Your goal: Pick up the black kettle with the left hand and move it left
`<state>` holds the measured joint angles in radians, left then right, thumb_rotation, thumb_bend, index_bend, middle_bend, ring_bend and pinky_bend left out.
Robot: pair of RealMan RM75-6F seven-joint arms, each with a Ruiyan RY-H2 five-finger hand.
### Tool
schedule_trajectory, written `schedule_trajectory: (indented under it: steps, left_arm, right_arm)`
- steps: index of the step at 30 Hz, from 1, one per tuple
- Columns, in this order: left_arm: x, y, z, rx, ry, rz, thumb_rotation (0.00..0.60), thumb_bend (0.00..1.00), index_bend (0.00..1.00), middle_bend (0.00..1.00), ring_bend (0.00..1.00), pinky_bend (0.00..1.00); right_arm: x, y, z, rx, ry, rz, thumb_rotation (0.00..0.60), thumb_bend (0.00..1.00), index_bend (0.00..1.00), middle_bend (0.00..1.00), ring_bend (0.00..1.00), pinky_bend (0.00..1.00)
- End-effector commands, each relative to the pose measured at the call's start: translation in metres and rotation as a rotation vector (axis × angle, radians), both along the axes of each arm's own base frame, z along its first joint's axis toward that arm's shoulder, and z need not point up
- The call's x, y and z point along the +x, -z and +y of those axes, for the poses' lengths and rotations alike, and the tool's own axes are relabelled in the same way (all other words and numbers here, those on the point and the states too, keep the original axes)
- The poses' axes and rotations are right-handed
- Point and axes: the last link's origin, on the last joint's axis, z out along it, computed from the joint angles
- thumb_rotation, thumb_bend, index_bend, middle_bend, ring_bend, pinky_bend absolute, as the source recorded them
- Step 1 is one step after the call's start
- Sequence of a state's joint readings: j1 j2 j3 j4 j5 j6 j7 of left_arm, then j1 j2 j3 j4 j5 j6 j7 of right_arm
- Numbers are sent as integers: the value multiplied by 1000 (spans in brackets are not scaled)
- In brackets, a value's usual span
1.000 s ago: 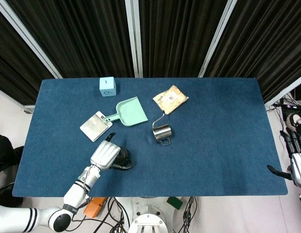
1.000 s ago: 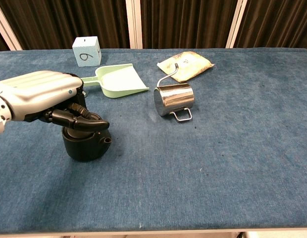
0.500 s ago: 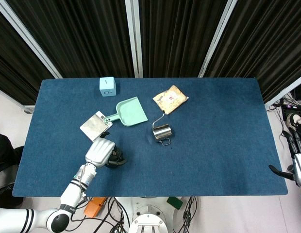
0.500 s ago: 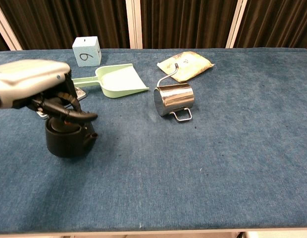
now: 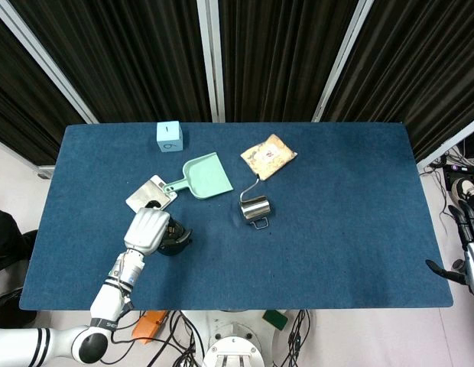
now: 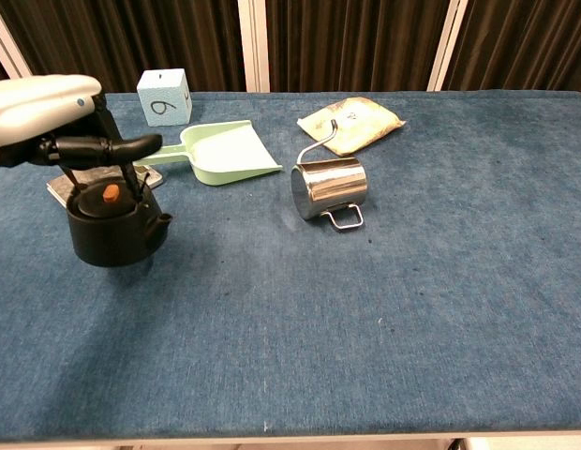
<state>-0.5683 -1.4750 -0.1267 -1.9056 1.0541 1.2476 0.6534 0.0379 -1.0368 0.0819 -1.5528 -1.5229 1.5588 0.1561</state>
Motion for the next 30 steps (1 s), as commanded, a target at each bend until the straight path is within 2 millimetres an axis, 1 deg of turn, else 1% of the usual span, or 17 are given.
schedule_trajectory:
  steps: [1,3,7,10,12,17,26,27,30]
  left_arm:
    - [-2,-1,3,13,-11,-1,151,331,1000,1000,1000,304]
    - [-3,-2,4,22,-17,1,181,356,1000,1000,1000,314]
    - [-5,-5,6,44,-21,3,282,413,1000,1000,1000,334]
    - [-5,-8,8,59,-22,3,351,436,1000,1000,1000,351]
    - [-6,-9,9,67,-23,0,365,443,1000,1000,1000,360]
    - [-7,-13,13,91,-22,5,378,453,1000,1000,1000,378]
    - [-7,-17,19,111,-8,27,401,465,1000,1000,1000,458]
    - [-18,-19,19,106,8,98,400,466,1000,1000,1000,460]
    - [-19,-17,20,111,13,80,398,466,1000,1000,1000,461]
  right_arm:
    - [1,-3,0,-9,-4,6,600,81,0,19,0,0]
    - [3,-6,0,-14,-11,11,600,80,0,19,0,0]
    - [7,-8,0,-11,-22,18,600,81,0,19,0,0]
    - [8,-8,-1,-6,-24,20,600,81,0,19,0,0]
    - [9,-7,-1,-3,-26,20,600,81,0,19,0,0]
    - [10,-6,0,0,-26,16,600,81,0,19,0,0]
    - [10,-5,2,-1,-20,19,600,81,0,19,0,0]
    - [10,-5,2,-2,-20,19,600,81,0,19,0,0]
    - [10,-5,2,-3,-17,19,600,81,0,19,0,0]
